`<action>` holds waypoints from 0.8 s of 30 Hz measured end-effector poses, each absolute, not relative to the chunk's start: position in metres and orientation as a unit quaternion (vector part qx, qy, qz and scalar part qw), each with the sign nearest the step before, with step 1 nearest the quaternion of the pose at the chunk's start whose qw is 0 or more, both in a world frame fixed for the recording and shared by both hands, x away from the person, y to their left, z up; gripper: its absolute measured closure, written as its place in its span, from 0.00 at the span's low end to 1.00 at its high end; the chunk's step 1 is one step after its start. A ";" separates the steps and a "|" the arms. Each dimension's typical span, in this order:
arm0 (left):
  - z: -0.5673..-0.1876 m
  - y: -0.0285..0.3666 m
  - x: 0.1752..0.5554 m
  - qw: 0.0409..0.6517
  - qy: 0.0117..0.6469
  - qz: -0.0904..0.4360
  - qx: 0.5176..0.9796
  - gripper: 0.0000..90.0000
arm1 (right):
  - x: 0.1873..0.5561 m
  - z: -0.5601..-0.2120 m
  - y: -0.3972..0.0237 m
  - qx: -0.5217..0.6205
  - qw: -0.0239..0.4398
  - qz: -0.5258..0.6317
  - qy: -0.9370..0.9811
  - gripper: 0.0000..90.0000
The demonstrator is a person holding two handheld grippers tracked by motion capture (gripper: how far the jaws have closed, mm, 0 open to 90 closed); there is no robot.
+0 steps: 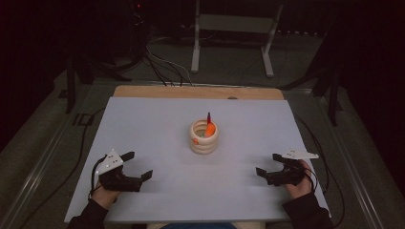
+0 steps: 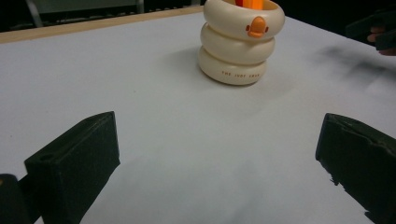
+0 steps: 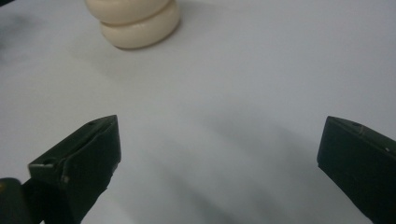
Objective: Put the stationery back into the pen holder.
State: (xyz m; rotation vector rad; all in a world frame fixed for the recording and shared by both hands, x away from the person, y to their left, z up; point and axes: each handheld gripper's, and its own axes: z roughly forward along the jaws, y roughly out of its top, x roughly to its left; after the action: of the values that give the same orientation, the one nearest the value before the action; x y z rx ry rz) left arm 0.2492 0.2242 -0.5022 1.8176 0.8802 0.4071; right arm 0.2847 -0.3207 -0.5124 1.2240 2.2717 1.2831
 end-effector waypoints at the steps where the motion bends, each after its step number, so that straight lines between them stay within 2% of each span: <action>1: -0.502 0.224 0.249 0.515 0.365 0.170 0.757 0.00 | 0.283 -0.512 -0.323 0.423 0.133 0.440 0.781 0.00; 8: -0.502 0.224 0.249 0.517 0.365 0.167 0.756 0.00 | 0.281 -0.517 -0.334 0.445 0.139 0.423 0.777 0.00; 24: -0.503 0.222 0.249 0.514 0.363 0.166 0.759 0.00 | 0.287 -0.519 -0.327 0.429 0.137 0.433 0.781 0.00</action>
State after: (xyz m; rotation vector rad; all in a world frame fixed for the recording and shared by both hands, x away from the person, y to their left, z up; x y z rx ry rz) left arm 0.2492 0.2224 -0.5031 1.8248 0.8718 0.3979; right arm 0.2866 -0.3270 -0.5187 1.2410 2.2586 1.2534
